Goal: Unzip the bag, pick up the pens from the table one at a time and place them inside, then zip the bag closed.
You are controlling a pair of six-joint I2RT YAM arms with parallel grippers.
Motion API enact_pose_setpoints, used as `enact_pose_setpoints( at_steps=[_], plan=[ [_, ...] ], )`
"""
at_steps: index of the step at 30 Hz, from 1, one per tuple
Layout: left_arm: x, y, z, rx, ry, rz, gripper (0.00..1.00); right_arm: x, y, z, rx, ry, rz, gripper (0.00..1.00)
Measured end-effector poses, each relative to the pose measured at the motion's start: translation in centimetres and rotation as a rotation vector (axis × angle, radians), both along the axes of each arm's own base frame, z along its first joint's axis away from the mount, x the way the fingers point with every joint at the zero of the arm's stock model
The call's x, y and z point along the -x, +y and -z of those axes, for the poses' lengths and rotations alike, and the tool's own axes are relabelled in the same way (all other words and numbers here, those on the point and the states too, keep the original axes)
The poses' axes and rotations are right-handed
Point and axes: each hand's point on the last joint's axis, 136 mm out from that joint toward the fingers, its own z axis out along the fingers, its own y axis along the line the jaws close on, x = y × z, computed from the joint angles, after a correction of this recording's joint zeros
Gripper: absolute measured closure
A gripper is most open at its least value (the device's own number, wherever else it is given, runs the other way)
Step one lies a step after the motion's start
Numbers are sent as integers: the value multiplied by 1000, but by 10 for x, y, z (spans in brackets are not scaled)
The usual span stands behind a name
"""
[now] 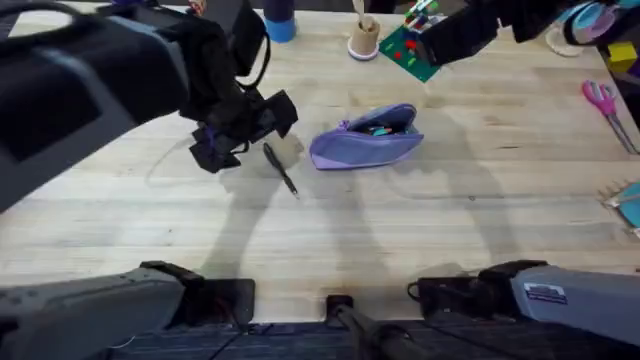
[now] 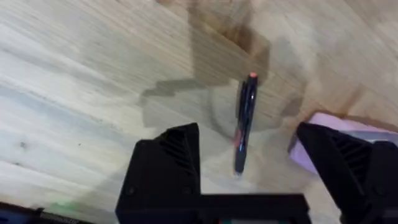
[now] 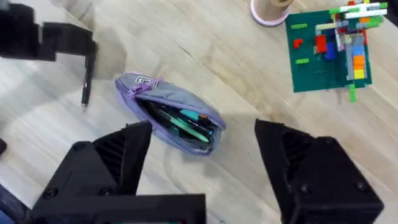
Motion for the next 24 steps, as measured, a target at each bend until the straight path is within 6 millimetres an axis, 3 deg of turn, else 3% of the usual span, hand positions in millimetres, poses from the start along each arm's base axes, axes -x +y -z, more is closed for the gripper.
enact_pose_setpoints(
  at_steps=[12,15,24],
  plan=[
    [6,-15,53,-55,150,53,60,0,0,0,0,0,0,5],
    [5,-17,55,-67,158,59,84,0,0,0,0,0,0,5],
    [2,-20,55,-57,163,55,659,0,0,0,-1,-2,0,5]
  ],
)
